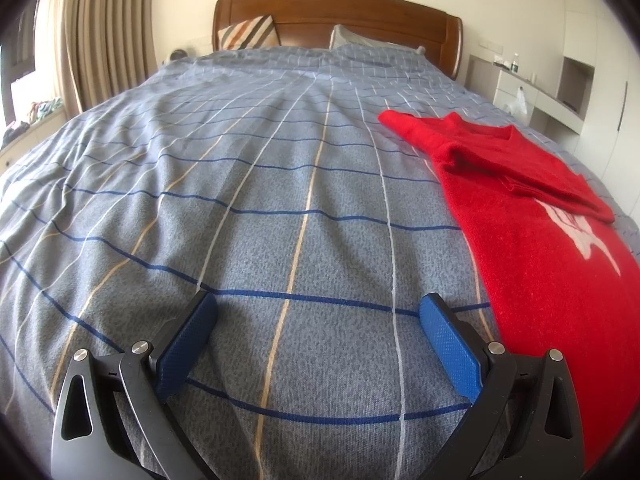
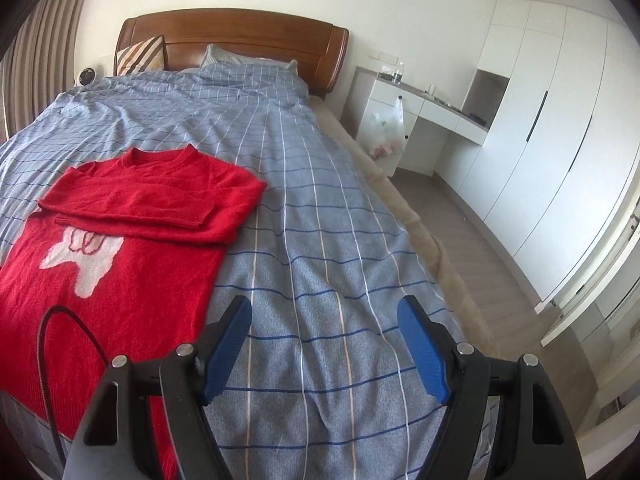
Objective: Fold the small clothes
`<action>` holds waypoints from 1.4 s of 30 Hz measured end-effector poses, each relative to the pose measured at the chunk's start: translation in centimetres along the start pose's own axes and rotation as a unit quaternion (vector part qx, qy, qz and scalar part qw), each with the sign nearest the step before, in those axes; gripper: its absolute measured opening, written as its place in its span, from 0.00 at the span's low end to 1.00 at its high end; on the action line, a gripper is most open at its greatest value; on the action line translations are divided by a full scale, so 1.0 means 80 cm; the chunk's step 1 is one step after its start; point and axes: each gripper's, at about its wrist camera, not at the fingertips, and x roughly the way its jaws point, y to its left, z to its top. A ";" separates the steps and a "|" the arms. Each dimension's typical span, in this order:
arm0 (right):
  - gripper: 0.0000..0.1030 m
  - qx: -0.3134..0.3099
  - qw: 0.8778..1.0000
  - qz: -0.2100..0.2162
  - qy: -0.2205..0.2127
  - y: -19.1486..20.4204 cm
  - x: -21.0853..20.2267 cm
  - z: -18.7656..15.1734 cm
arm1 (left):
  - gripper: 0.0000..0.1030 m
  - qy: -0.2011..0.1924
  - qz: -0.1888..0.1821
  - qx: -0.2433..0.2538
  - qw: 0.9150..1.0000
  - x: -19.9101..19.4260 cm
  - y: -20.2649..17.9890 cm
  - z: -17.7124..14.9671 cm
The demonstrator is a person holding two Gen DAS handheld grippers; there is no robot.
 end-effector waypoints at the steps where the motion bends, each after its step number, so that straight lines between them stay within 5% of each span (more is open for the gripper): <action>1: 0.73 -0.005 1.000 -0.002 -0.005 0.001 -0.006 0.005 | 0.98 0.000 0.000 0.000 1.000 0.000 0.000 0.000; 19: 0.85 -0.070 0.997 -0.018 -0.024 0.032 -0.052 0.042 | 0.98 -0.001 0.000 0.000 1.000 -0.001 0.000 0.000; 42: 0.87 -0.091 0.995 -0.027 -0.032 0.050 -0.072 0.058 | 0.99 -0.002 0.000 0.000 1.000 0.001 0.000 -0.001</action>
